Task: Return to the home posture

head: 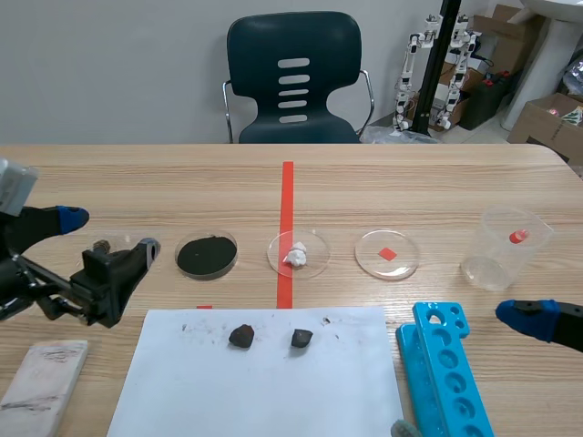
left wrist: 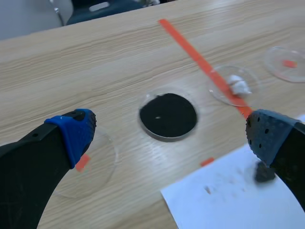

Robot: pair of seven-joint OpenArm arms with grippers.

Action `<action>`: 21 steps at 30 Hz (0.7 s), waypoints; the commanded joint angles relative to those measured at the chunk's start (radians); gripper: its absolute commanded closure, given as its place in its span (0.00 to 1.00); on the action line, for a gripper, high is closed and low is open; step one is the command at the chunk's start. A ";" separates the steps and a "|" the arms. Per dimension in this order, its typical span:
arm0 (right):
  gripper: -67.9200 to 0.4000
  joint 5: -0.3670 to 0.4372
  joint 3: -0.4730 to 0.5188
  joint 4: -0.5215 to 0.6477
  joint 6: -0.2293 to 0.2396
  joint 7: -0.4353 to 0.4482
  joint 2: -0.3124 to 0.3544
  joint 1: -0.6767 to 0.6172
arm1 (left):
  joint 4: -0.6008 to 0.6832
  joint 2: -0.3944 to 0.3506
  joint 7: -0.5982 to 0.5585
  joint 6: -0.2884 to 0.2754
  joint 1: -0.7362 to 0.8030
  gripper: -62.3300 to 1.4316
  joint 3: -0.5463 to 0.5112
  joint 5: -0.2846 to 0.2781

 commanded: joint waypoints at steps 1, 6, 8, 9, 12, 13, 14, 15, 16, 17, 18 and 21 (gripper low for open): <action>0.00 0.011 0.007 0.007 0.000 0.018 0.008 0.001 | 0.039 -0.045 -0.038 -0.031 0.051 0.00 -0.002 -0.012; 0.00 0.011 0.007 0.007 0.000 0.018 0.008 0.001 | 0.163 -0.140 -0.059 -0.106 0.184 0.00 -0.002 -0.011; 0.00 0.011 0.007 0.007 0.000 0.018 0.008 0.001 | 0.201 -0.146 -0.059 -0.106 0.230 0.00 -0.003 -0.011; 0.00 0.011 0.007 0.007 0.000 0.018 0.008 0.001 | 0.219 -0.146 -0.060 -0.106 0.253 0.00 -0.003 -0.011; 0.00 0.011 0.007 0.007 0.000 0.018 0.008 0.001 | 0.257 -0.145 -0.070 -0.079 0.328 0.00 -0.009 -0.011; 0.00 0.011 0.007 0.007 0.000 0.018 0.008 0.001 | 0.266 -0.143 -0.070 -0.066 0.354 0.00 -0.016 -0.011; 0.00 0.011 0.007 0.007 0.000 0.018 0.008 0.001 | 0.270 -0.138 -0.070 -0.059 0.373 0.00 -0.023 -0.011; 0.00 0.011 0.007 0.007 0.000 0.018 0.008 0.001 | 0.275 -0.132 -0.071 -0.051 0.393 0.00 -0.034 -0.011; 0.00 0.011 0.007 0.007 0.000 0.018 0.008 0.001 | 0.278 -0.125 -0.070 -0.042 0.410 0.00 -0.045 -0.011; 0.00 0.011 0.007 0.007 0.000 0.018 0.008 0.001 | 0.280 -0.115 -0.071 -0.037 0.427 0.00 -0.060 -0.011; 0.00 0.011 0.007 0.007 0.000 0.018 0.008 0.001 | 0.280 -0.105 -0.075 -0.037 0.442 0.00 -0.074 -0.011; 0.00 0.011 0.007 0.007 0.000 0.018 0.008 0.001 | 0.281 -0.073 -0.100 -0.037 0.489 0.00 -0.121 -0.011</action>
